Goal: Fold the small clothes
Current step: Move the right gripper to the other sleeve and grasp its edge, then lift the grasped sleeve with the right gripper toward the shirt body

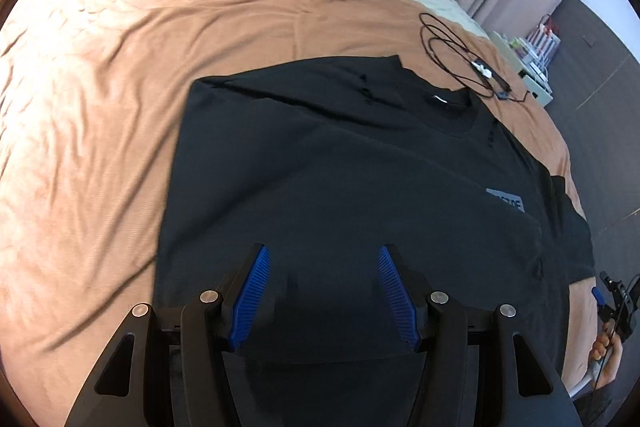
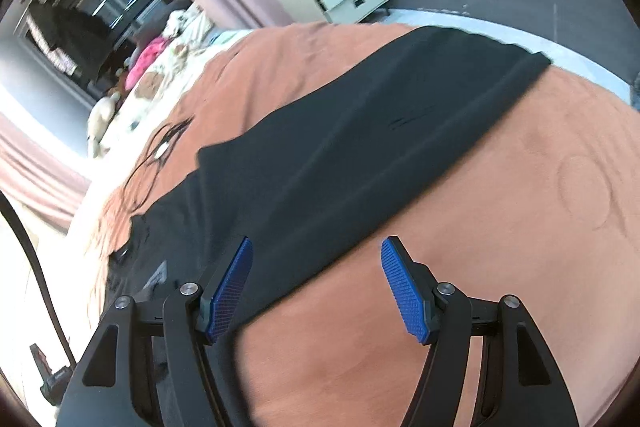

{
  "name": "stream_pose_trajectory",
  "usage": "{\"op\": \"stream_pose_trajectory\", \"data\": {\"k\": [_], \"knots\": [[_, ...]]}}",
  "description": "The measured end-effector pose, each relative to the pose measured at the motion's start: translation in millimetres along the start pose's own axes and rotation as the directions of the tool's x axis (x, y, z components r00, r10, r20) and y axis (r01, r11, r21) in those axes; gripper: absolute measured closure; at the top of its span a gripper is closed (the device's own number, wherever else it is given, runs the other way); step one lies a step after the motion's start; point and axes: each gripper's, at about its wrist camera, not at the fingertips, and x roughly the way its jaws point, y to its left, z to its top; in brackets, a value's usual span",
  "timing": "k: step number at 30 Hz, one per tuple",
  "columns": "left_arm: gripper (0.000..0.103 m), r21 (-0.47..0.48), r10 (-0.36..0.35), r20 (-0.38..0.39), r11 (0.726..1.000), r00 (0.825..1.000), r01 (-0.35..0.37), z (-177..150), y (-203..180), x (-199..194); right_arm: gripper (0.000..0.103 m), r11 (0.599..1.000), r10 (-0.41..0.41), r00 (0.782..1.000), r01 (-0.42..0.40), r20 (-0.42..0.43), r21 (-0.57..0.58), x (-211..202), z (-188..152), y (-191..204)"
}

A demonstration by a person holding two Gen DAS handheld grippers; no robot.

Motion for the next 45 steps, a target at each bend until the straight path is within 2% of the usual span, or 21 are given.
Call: {"op": "stream_pose_trajectory", "data": {"k": [1,3,7,9,14,18,21,30,33,38,40,45], "knots": [[0.044,0.003,-0.004,0.003,1.000,1.000,0.004,-0.3,-4.3,2.8,0.051,1.000,-0.003,1.000,0.003,0.004,0.009,0.4,0.7,-4.3],[0.044,0.009,-0.018,0.008,1.000,1.000,0.018,-1.6,-13.0,8.8,0.057,0.999,-0.021,1.000,0.020,0.014,0.037,2.6,1.6,-12.9],[0.044,0.034,-0.031,0.004,0.999,1.000,0.031,-6.0,-26.2,18.3,0.058,0.994,-0.028,0.998,0.023,0.048,0.106,0.7,-1.5,-19.4],[0.044,0.045,-0.034,0.002,0.998,0.999,0.034,-7.0,-31.4,23.3,0.064,0.990,-0.036,0.998,0.028,0.056,0.137,1.6,-3.5,-24.4],[0.044,0.045,-0.037,0.014,0.998,0.999,0.036,-7.3,-32.9,28.0,0.071,0.973,-0.064,0.994,0.042,0.087,0.226,1.4,-8.4,-33.8],[0.044,0.038,-0.032,0.018,0.999,0.999,0.032,-6.2,-29.9,32.0,0.071,0.958,-0.108,0.990,0.079,0.093,0.276,4.8,-17.4,-34.8],[0.044,0.036,-0.021,0.010,0.999,1.000,0.020,-6.4,-28.6,37.6,0.071,0.949,-0.093,0.992,0.061,0.089,0.310,11.5,-19.0,-35.6],[0.044,0.033,0.001,-0.003,0.999,1.000,-0.001,-4.8,-22.0,49.4,0.072,0.957,-0.086,0.988,0.047,0.127,0.286,21.7,-8.2,-38.3],[0.044,0.029,0.005,-0.007,1.000,1.000,-0.005,-4.8,-19.9,53.1,0.080,0.954,-0.093,0.986,0.050,0.135,0.294,25.2,-8.7,-44.6],[0.044,0.026,0.009,-0.018,1.000,1.000,-0.009,-6.3,-17.1,56.7,0.088,0.944,-0.089,0.983,0.032,0.160,0.328,24.3,-12.1,-53.1],[0.044,0.025,0.008,-0.019,1.000,1.000,-0.008,-6.9,-16.3,56.2,0.097,0.941,-0.082,0.983,0.022,0.162,0.339,21.7,-12.3,-54.5],[0.044,0.017,-0.004,-0.002,1.000,1.000,0.004,-4.5,-11.6,50.1,0.100,0.964,-0.036,0.977,-0.022,0.212,0.265,-6.4,-1.7,-33.0]]}}
